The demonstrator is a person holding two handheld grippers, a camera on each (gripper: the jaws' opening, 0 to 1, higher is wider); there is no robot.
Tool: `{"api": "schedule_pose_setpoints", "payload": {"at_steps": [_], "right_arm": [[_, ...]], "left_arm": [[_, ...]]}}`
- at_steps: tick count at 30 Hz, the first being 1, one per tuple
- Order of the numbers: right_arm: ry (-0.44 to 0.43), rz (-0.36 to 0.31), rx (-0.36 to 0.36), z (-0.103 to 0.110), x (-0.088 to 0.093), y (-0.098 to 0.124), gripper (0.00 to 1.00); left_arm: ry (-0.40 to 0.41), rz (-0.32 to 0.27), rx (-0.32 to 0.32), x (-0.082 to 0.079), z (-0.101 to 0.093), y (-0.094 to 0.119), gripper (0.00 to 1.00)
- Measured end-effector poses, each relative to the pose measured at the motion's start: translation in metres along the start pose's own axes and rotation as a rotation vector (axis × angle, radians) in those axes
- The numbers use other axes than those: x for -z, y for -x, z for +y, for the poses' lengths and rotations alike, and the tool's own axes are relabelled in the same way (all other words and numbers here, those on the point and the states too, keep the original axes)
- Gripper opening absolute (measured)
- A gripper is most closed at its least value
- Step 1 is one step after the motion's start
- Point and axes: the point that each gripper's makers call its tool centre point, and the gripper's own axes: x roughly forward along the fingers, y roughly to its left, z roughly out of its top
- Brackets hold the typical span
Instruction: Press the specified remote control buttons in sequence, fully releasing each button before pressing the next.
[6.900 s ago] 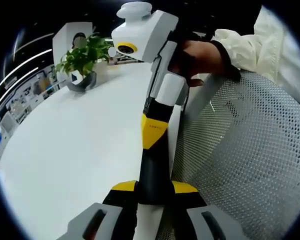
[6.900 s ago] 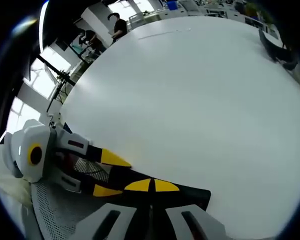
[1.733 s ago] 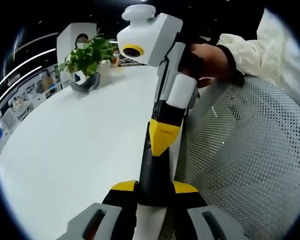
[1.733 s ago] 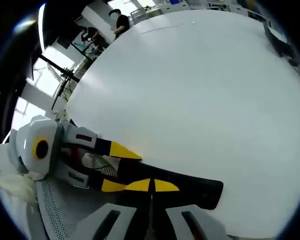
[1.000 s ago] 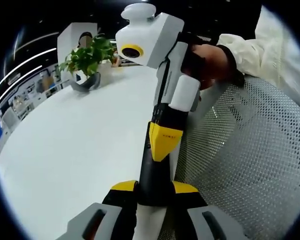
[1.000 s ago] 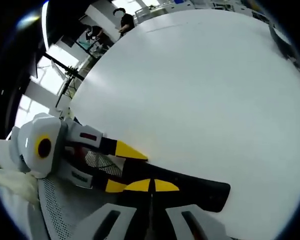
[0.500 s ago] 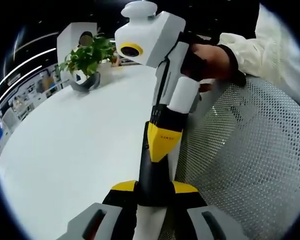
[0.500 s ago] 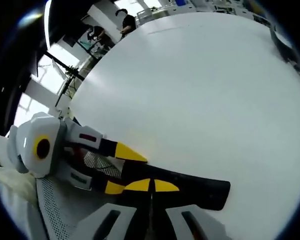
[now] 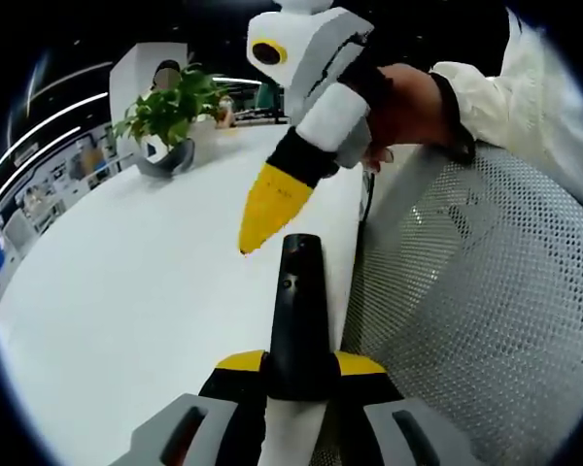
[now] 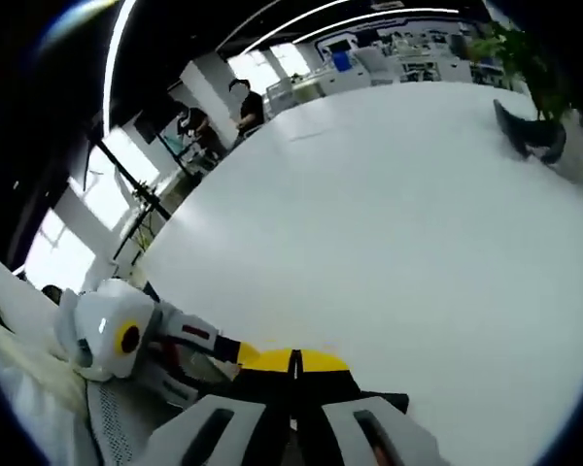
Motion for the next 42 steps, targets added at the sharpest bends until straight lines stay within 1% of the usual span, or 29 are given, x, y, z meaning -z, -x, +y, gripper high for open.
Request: {"api": "schedule_pose_setpoints", "payload": {"at_steps": [2,3,6,8,11,12,15,19,20,21,22,24,27,28,29,30,33,35,37,39,41,42], "right_arm": [[0.013,-0.041,0.031,-0.005,-0.007,0.008,0.0],[0.029,-0.072,0.052,-0.007,-0.012,0.013,0.0],[0.081,-0.131,0.105,-0.01,-0.021,0.025,0.0],[0.106,-0.14,0.134,-0.011,-0.022,0.031,0.0],[0.115,-0.101,0.154,-0.011,-0.012,0.033,0.0],[0.125,-0.103,0.161,-0.01,-0.011,0.034,0.0],[0.18,-0.152,0.205,-0.009,-0.016,0.044,0.0],[0.21,-0.2,0.269,-0.015,-0.018,0.058,0.09],[0.235,-0.209,0.304,-0.02,-0.018,0.062,0.1],[0.247,-0.212,0.323,-0.023,-0.017,0.063,0.12],[0.25,-0.216,0.33,-0.025,-0.016,0.064,0.14],[0.246,-0.231,0.34,-0.029,-0.016,0.065,0.2],[0.226,-0.329,0.358,-0.035,-0.029,0.07,0.3],[0.222,-0.331,0.361,-0.036,-0.029,0.07,0.35],[0.205,-0.328,0.37,-0.04,-0.029,0.072,0.39],[0.2,-0.327,0.375,-0.041,-0.029,0.073,0.41],[0.201,-0.39,0.408,-0.044,-0.037,0.083,0.46],[0.195,-0.402,0.402,-0.044,-0.04,0.084,0.53],[0.209,-0.416,0.422,-0.045,-0.042,0.085,0.59],[0.223,-0.425,0.434,-0.046,-0.043,0.086,0.63],[0.227,-0.424,0.439,-0.047,-0.044,0.085,0.67],[0.229,-0.424,0.441,-0.047,-0.044,0.085,0.69]], "left_arm": [[-0.004,0.003,0.002,0.001,0.001,0.001,0.24],[-0.004,0.002,0.002,0.0,0.002,0.001,0.24],[-0.005,0.003,0.002,0.002,0.005,0.002,0.25],[-0.008,0.007,0.002,0.002,0.008,0.003,0.25],[-0.01,0.01,0.005,0.003,0.011,0.006,0.25],[-0.009,0.014,0.009,0.003,0.012,0.007,0.25],[-0.019,0.021,0.014,0.003,0.016,0.009,0.25],[-0.017,0.04,0.028,0.005,0.023,0.01,0.25],[-0.018,0.043,0.028,0.005,0.026,0.012,0.25],[-0.019,0.046,0.029,0.006,0.027,0.013,0.25],[-0.02,0.044,0.02,0.006,0.033,0.012,0.25],[-0.001,0.06,0.027,0.009,0.04,0.016,0.25],[0.002,0.08,0.024,0.01,0.051,0.019,0.24],[-0.001,0.08,0.025,0.01,0.053,0.018,0.24],[0.006,0.094,0.02,0.011,0.058,0.02,0.24],[0.008,0.095,0.015,0.011,0.059,0.018,0.24],[0.011,0.114,0.007,0.011,0.069,0.016,0.24],[0.013,0.123,0.003,0.012,0.072,0.015,0.24],[0.011,0.127,0.002,0.012,0.074,0.013,0.24],[0.016,0.143,0.006,0.012,0.076,0.011,0.24],[0.007,0.145,0.005,0.009,0.083,0.01,0.24],[0.011,0.158,0.001,0.011,0.085,0.011,0.24]]}}
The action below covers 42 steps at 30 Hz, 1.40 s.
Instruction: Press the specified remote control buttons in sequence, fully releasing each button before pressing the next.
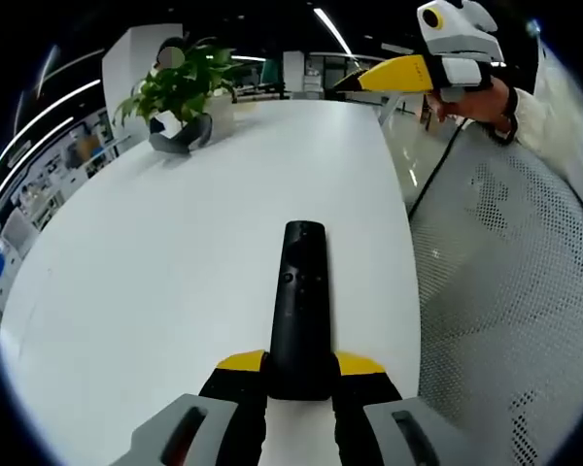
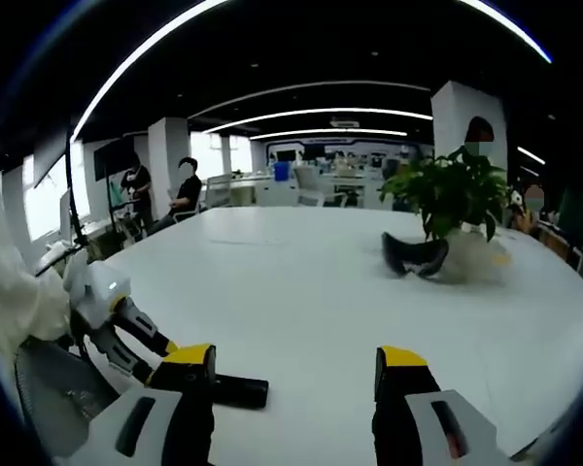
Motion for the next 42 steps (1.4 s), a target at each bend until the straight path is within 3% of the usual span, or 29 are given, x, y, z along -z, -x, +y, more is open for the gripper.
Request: {"api": "schedule_pose_setpoints", "payload": {"at_steps": [12,19,40,42], "right_arm": [[0.019,-0.046,-0.002,0.002,-0.008,0.002,0.77],[0.062,-0.071,0.041,-0.004,-0.012,0.001,0.99],[0.069,-0.005,0.056,-0.008,0.0,-0.006,0.99],[0.068,0.002,0.058,-0.008,0.001,-0.007,0.99]], "left_arm": [[-0.002,0.017,-0.058,-0.003,0.034,-0.002,0.24],[-0.029,0.044,-0.06,-0.004,0.047,-0.003,0.24],[-0.07,0.113,-0.08,-0.012,0.116,-0.003,0.24],[-0.105,0.12,-0.078,-0.014,0.124,-0.005,0.24]]}}
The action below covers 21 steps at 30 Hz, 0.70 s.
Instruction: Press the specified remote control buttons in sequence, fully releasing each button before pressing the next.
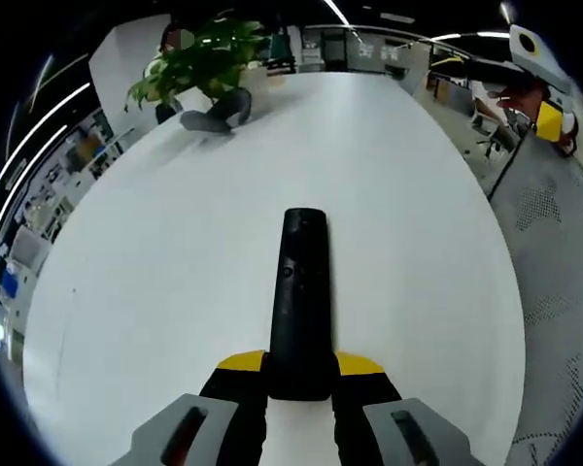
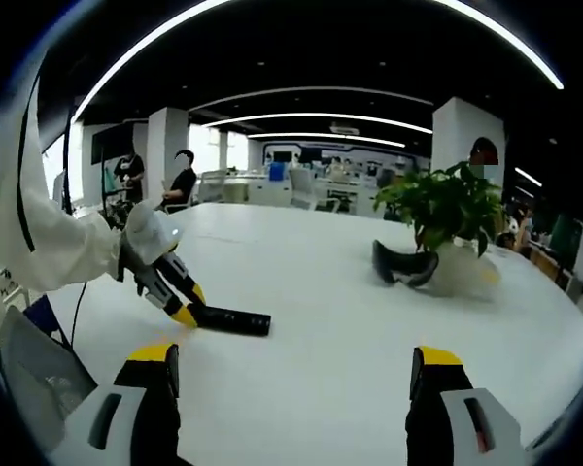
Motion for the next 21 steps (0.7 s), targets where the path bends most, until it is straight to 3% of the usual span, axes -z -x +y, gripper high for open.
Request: {"api": "schedule_pose_setpoints", "payload": {"at_steps": [21], "right_arm": [[-0.004,0.054,0.013,-0.003,0.009,-0.002,0.95]], "left_arm": [[-0.057,0.048,-0.027,-0.014,0.071,-0.02,0.24]]}}
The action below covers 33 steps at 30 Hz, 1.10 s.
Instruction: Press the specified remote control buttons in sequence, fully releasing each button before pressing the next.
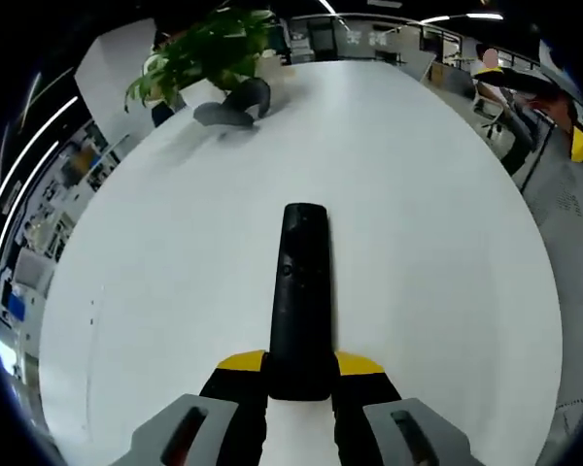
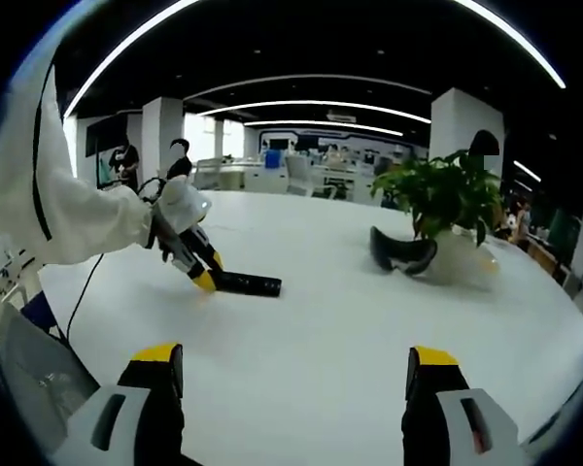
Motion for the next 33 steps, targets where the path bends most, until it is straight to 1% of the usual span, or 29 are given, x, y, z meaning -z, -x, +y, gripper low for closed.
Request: {"api": "schedule_pose_setpoints", "payload": {"at_steps": [3,4,5,8,12,19,23,27,29,30,31,33], "right_arm": [[-0.012,-0.009,-0.003,0.0,-0.002,0.001,0.94],[-0.016,-0.008,-0.003,-0.001,-0.001,0.001,0.94],[-0.018,-0.003,0.0,-0.001,0.0,0.0,0.94],[-0.017,0.011,0.0,-0.001,0.002,-0.001,0.94],[-0.008,0.019,-0.002,0.001,0.004,0.0,0.94],[-0.008,0.035,-0.001,0.002,0.007,-0.001,0.94],[-0.005,0.04,-0.001,0.002,0.007,-0.001,0.94],[-0.006,0.048,0.004,0.001,0.009,-0.001,0.94],[-0.005,0.051,0.005,0.001,0.009,-0.002,0.94],[-0.005,0.051,0.004,0.001,0.009,-0.002,0.94],[-0.005,0.05,0.003,0.001,0.009,-0.002,0.94],[-0.003,0.053,0.003,0.001,0.01,-0.002,0.94]], "left_arm": [[-0.003,0.007,0.003,-0.001,0.01,-0.002,0.24],[-0.015,0.003,-0.001,-0.004,0.015,-0.003,0.24],[-0.015,0.005,0.0,-0.005,0.016,-0.003,0.24],[-0.038,0.013,-0.009,-0.007,0.028,-0.007,0.24],[-0.048,0.019,-0.001,-0.012,0.037,-0.008,0.24],[-0.061,0.055,0.013,-0.013,0.062,-0.008,0.24],[-0.109,0.082,0.022,-0.013,0.074,-0.009,0.24],[-0.108,0.097,0.031,-0.014,0.086,-0.013,0.24],[-0.124,0.106,0.028,-0.015,0.091,-0.015,0.24],[-0.125,0.107,0.035,-0.015,0.094,-0.017,0.24],[-0.108,0.115,0.064,-0.014,0.092,-0.017,0.24],[-0.091,0.124,0.082,-0.014,0.093,-0.018,0.24]]}}
